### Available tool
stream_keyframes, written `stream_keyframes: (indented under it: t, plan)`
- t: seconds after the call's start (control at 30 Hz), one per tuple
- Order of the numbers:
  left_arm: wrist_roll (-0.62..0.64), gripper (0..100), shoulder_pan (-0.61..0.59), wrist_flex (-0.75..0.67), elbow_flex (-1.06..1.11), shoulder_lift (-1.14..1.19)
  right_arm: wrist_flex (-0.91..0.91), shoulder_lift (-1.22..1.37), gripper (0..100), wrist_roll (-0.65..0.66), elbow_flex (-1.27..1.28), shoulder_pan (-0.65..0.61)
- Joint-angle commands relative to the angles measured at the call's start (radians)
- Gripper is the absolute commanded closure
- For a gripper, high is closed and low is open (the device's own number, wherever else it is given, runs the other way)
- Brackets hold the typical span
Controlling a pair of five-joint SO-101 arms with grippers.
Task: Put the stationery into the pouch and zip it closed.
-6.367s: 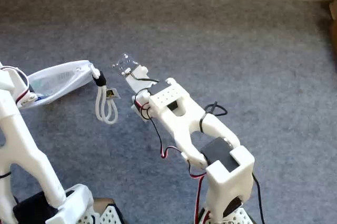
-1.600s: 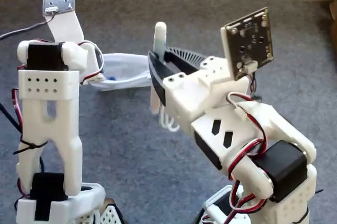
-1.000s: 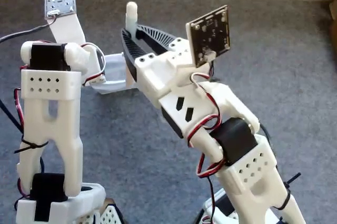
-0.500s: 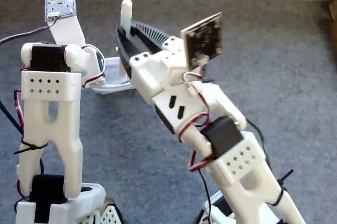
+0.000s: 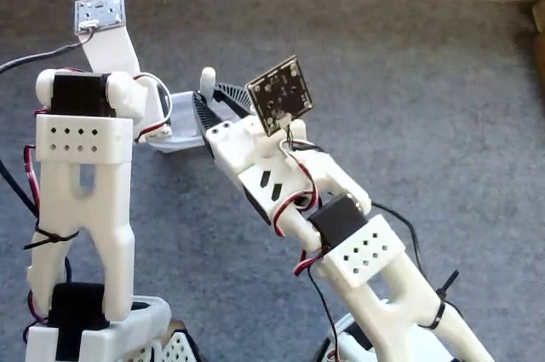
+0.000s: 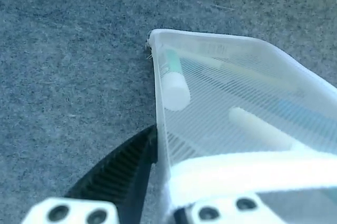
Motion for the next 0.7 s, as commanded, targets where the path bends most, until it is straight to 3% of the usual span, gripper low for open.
stream_keyframes:
  t: [0.0,0.17,0.37,0.67]
  plan:
    - [0.003,99,0.012,0.002,0.002,-0.008,-0.022,-0.016,98.5,0.017,0.001,-0.004]
    - [0.003,99,0.012,0.002,0.002,-0.008,-0.019,-0.018,97.1,0.017,0.002,-0.004]
    - [0.003,99,0.012,0.002,0.002,-0.008,0.165,-0.140,80.7,0.017,-0.007,-0.008]
    - [0.002,99,0.010,0.002,0.004,-0.008,0.211,-0.298,80.6,0.018,-0.007,-0.002]
